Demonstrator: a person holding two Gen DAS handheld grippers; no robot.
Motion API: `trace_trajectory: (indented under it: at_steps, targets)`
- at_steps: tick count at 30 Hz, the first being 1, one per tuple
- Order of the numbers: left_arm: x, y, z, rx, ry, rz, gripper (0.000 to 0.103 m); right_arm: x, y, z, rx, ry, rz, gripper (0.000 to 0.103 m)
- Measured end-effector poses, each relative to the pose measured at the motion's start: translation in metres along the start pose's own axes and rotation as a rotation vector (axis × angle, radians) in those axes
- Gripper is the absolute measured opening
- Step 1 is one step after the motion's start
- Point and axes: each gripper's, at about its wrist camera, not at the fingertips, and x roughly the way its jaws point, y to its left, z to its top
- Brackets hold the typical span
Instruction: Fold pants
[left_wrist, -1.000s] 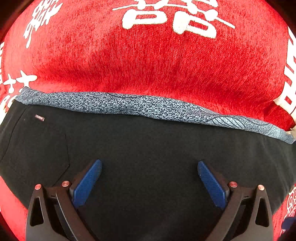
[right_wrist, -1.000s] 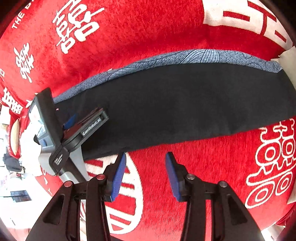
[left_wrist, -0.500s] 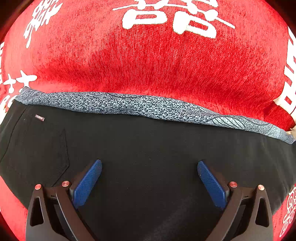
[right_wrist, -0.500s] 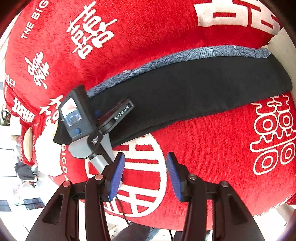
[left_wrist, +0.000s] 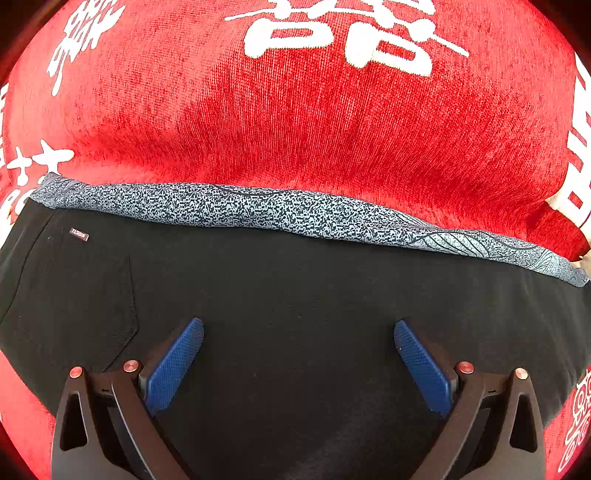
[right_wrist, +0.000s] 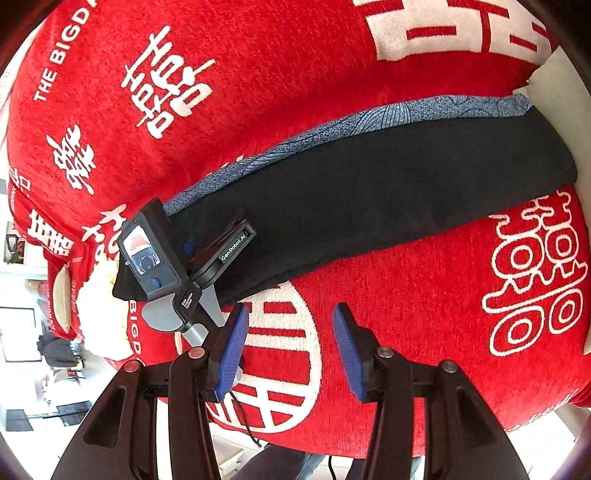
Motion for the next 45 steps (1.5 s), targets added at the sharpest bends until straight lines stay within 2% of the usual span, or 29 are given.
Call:
trace_trajectory:
  at_steps: [6, 12, 15, 18, 19, 24, 25, 30, 34, 39, 45]
  targets:
    - [0.0, 0.0, 0.0, 0.0, 0.0, 0.0, 0.103, -0.019, 0.004, 0.016, -0.078, -0.012, -0.009, 0.054]
    - [0.001, 0.0, 0.0, -0.001, 0.0, 0.001, 0.103, -0.012, 0.012, 0.023, -0.124, 0.009, -0.032, 0.055]
    - [0.001, 0.0, 0.0, -0.001, 0.0, 0.001, 0.103, -0.007, 0.025, 0.018, -0.148, 0.013, -0.068, 0.059]
    - [0.001, 0.0, 0.0, -0.001, 0.0, 0.001, 0.103, -0.001, 0.034, 0.01, -0.126, -0.013, -0.098, 0.065]
    - [0.001, 0.0, 0.0, -0.001, 0.0, 0.001, 0.103, 0.002, 0.037, 0.006, -0.103, -0.031, -0.119, 0.071]
    - [0.0, 0.0, 0.0, -0.001, 0.0, 0.001, 0.103, 0.02, 0.054, -0.012, -0.008, -0.068, -0.225, 0.076]
    - [0.0, 0.0, 0.0, -0.001, 0.0, 0.001, 0.103, 0.023, 0.059, -0.016, -0.004, -0.076, -0.242, 0.081]
    - [0.0, 0.0, 0.0, -0.002, 0.0, 0.001, 0.103, 0.038, 0.077, -0.027, -0.005, -0.084, -0.301, 0.084]
    - [0.0, 0.0, 0.0, -0.002, 0.0, 0.001, 0.103, 0.048, 0.079, -0.028, 0.011, -0.092, -0.328, 0.102]
    - [0.0, 0.0, 0.0, -0.002, 0.0, 0.001, 0.103, 0.052, 0.081, -0.027, 0.01, -0.082, -0.361, 0.103]
    - [0.0, 0.0, 0.0, -0.002, 0.0, 0.001, 0.103, 0.044, 0.081, -0.025, 0.029, -0.117, -0.379, 0.103]
